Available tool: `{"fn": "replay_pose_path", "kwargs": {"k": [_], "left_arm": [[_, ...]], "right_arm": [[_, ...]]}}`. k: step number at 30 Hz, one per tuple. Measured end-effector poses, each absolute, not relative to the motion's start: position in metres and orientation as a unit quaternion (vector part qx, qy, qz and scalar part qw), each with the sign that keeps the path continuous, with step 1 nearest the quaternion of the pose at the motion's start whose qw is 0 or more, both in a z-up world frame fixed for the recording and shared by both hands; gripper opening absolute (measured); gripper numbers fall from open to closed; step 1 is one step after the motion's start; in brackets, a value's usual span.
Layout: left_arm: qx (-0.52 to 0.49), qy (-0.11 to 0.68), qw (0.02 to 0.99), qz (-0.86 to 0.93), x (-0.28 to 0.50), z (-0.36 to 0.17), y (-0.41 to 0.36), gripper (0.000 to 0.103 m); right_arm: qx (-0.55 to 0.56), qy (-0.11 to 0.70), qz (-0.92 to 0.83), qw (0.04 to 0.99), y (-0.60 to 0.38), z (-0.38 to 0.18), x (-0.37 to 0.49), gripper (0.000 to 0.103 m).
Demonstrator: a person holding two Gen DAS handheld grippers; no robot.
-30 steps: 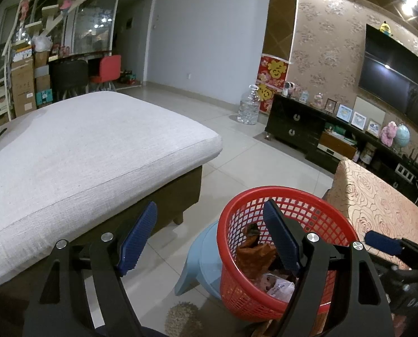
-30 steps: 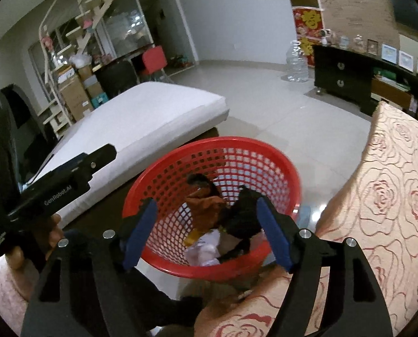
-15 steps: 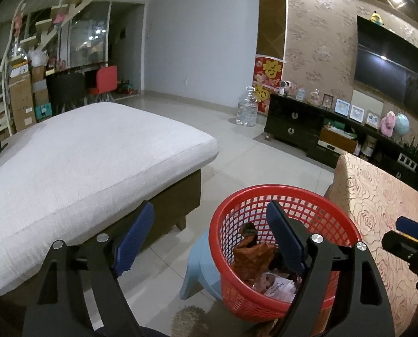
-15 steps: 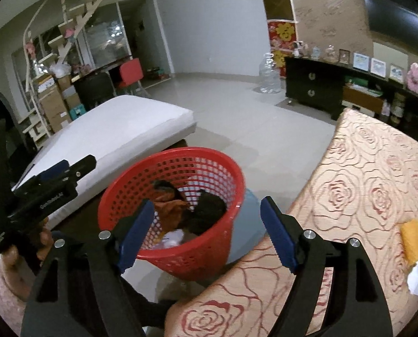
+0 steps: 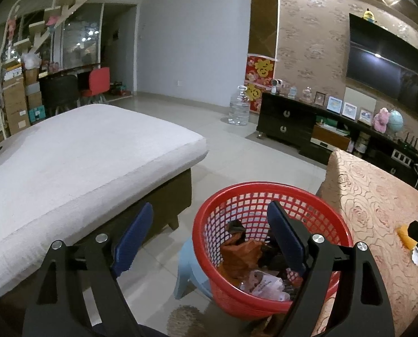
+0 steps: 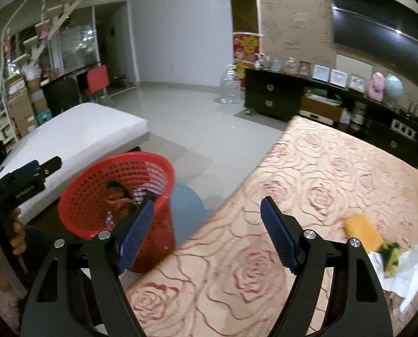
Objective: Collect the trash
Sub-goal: 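Move both tools back over the table toward the sponge and scrubber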
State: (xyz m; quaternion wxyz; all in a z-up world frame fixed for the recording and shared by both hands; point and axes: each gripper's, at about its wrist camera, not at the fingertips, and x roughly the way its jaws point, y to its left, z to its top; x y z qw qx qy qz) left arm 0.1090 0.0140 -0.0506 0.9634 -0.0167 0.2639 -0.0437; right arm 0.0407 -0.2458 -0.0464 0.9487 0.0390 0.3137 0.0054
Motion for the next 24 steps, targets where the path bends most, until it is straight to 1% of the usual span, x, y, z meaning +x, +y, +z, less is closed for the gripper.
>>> {"fn": "replay_pose_path", "kwargs": {"k": [14,18,24], "left_arm": [[-0.009,0.264,0.960,-0.089,0.097,-0.053,-0.015,0.081],[-0.009,0.269,0.957,-0.108,0.094,-0.054,-0.028,0.081],[-0.001,0.271,0.953,-0.135,0.088,-0.055,-0.049,0.081]], "right_arm": [[0.062,0.325,-0.086,0.940,-0.305,-0.057,-0.010,0.076],[0.071,0.327,-0.124,0.934,-0.333,-0.060,-0.025,0.076],[0.114,0.329,-0.184,0.919,-0.389,-0.067,-0.051,0.076]]}}
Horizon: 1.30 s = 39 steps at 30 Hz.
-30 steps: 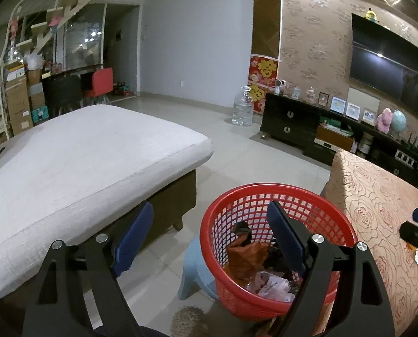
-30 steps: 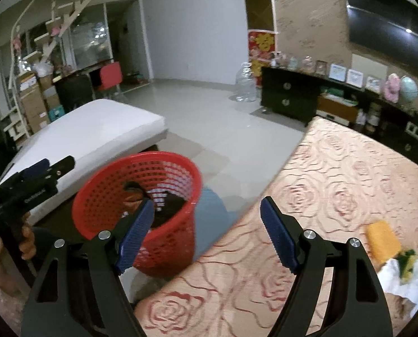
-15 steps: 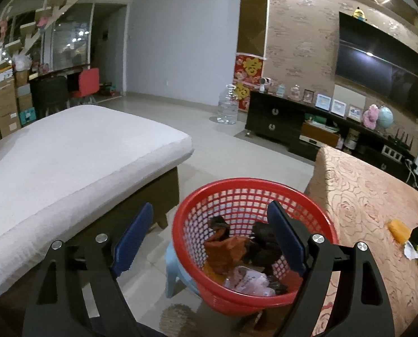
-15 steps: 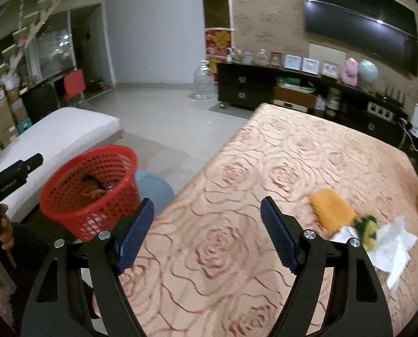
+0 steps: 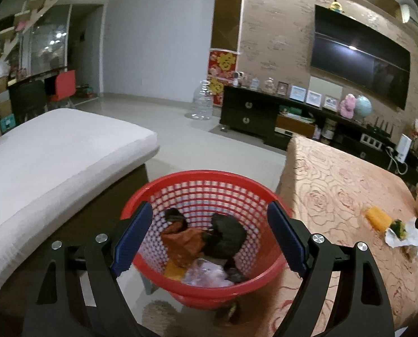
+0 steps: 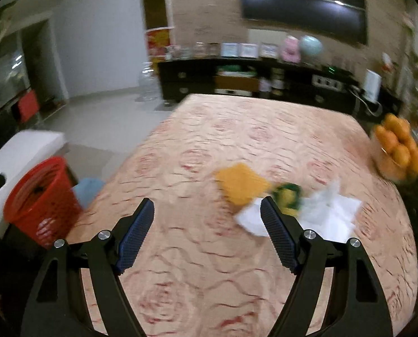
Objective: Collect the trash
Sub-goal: 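Move both tools back over the table toward the sponge and scrubber, then grasp the green-yellow scrubber with the right tool while the left tool grasps the yellow sponge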
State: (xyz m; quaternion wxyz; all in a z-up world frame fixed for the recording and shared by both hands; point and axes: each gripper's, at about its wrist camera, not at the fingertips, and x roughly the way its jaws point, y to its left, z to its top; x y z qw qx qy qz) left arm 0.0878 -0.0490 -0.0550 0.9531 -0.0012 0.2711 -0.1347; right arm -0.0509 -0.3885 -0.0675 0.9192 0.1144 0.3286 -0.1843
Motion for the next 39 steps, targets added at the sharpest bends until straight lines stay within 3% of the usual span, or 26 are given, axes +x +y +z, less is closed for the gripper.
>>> {"fn": "replay_pose_path", "kwargs": {"k": [15,27,31,36,39], "left_arm": [[0.032,0.278,0.942,-0.183,0.075,-0.063,-0.093,0.081],[0.060,0.286,0.935,-0.202,0.070,-0.073,-0.114,0.081],[0.073,0.285,0.933,-0.207,0.068,-0.074,-0.121,0.081],[0.071,0.288,0.931,-0.212,0.069,-0.075,-0.122,0.081],[0.069,0.289,0.931,-0.212,0.069,-0.075,-0.121,0.081]], "right_arm": [[0.219,0.315,-0.265,0.885,-0.480,-0.100,-0.082,0.076],[0.186,0.356,-0.245,0.883,-0.494,-0.131,-0.018,0.075],[0.172,0.386,-0.255,0.870,-0.500,-0.147,-0.005,0.065],[0.166,0.405,-0.252,0.863,-0.498,-0.160,-0.001,0.043],[0.168,0.405,-0.249,0.863,-0.496,-0.162,-0.002,0.037]]}}
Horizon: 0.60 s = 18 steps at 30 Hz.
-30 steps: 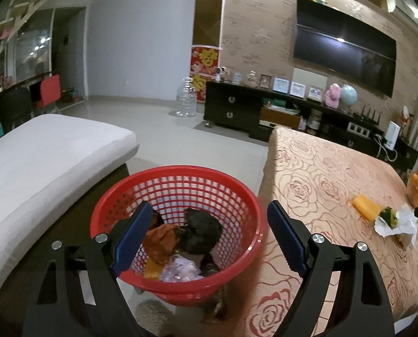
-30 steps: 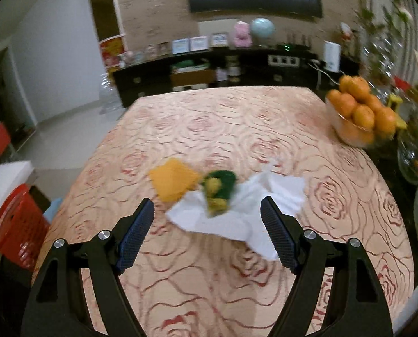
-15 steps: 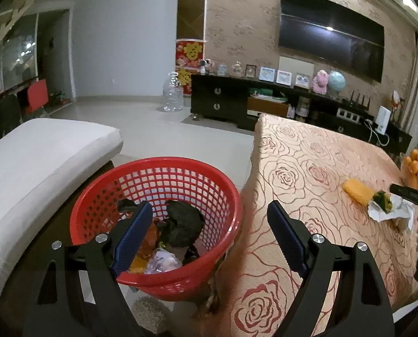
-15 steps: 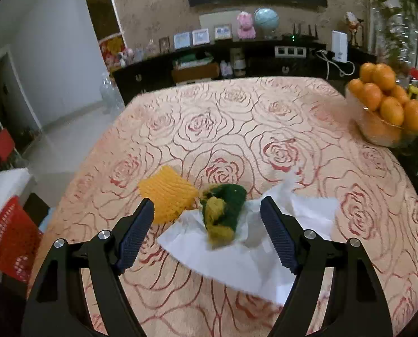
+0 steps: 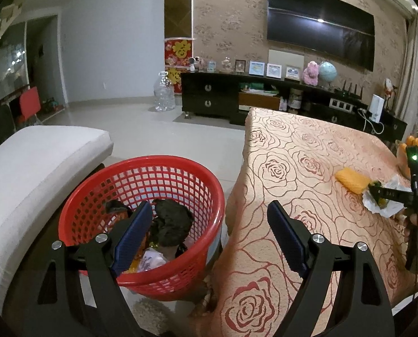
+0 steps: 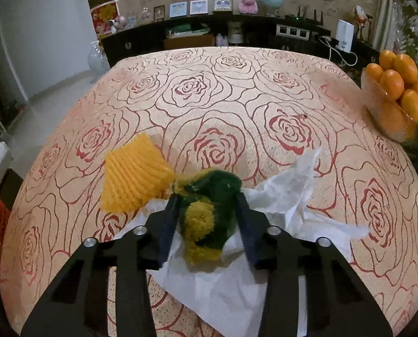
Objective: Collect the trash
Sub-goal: 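Grasp the green-yellow scrubber with the right tool while the left tool grasps the yellow sponge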
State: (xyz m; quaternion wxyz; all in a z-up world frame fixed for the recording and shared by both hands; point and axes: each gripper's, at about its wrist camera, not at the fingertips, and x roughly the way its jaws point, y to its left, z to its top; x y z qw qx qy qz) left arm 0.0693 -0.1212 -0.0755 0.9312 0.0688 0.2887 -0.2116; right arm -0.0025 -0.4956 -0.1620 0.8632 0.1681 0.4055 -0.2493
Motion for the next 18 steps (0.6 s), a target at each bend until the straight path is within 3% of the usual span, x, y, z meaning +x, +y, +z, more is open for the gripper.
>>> {"fn": "replay_pose_path", "kwargs": {"k": [18], "left_arm": [[0.074,0.295,0.927,-0.219,0.069,-0.076,-0.131,0.081]], "right_arm": [[0.190,0.352,-0.184,0.898,-0.456,-0.110,-0.043,0.036]]}}
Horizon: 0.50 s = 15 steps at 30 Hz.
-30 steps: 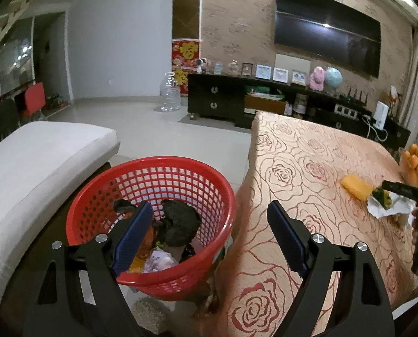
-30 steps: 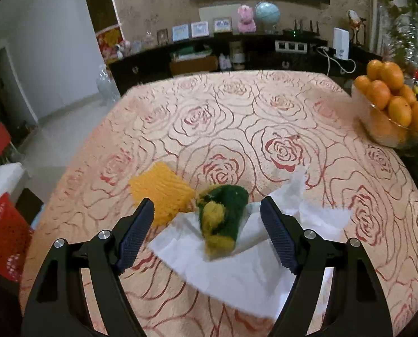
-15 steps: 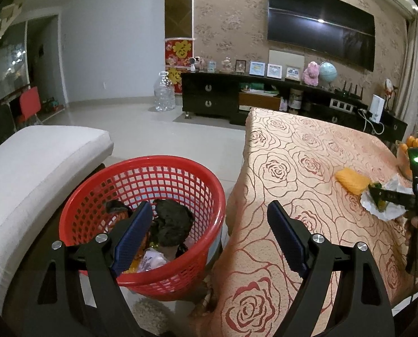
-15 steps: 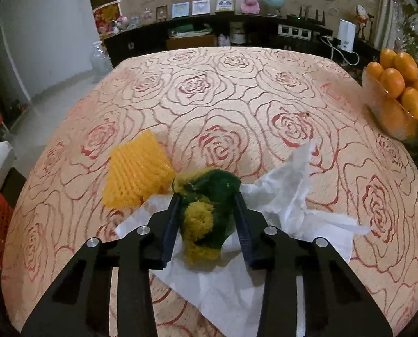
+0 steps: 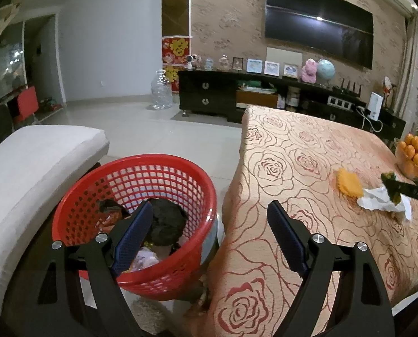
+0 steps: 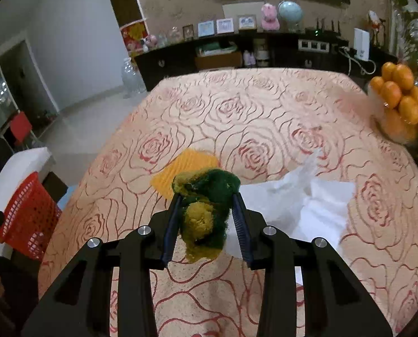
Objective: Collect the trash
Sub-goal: 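Grasp the green-yellow scrubber with the right tool while the left tool grasps the yellow sponge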
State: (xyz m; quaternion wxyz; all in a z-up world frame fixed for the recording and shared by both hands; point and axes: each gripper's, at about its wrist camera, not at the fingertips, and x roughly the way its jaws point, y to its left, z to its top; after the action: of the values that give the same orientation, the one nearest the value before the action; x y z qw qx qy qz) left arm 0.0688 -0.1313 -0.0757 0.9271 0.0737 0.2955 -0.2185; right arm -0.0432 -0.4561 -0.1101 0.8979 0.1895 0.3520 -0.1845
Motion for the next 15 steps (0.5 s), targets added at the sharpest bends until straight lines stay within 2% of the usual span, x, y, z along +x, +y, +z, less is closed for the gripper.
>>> {"fn": "replay_pose_path", "kwargs": {"k": [8,15], "left_arm": [[0.098,0.314,0.905,-0.271,0.067,-0.075,-0.177,0.081],[0.149,0.332,0.868,-0.337,0.071,-0.089,-0.263,0.081]], "right_arm": [[0.197,0.348,-0.214,0.891,-0.471,-0.106,-0.054,0.036],[0.205,0.339,-0.233,0.888,-0.482,-0.102,-0.064,0.036]]}}
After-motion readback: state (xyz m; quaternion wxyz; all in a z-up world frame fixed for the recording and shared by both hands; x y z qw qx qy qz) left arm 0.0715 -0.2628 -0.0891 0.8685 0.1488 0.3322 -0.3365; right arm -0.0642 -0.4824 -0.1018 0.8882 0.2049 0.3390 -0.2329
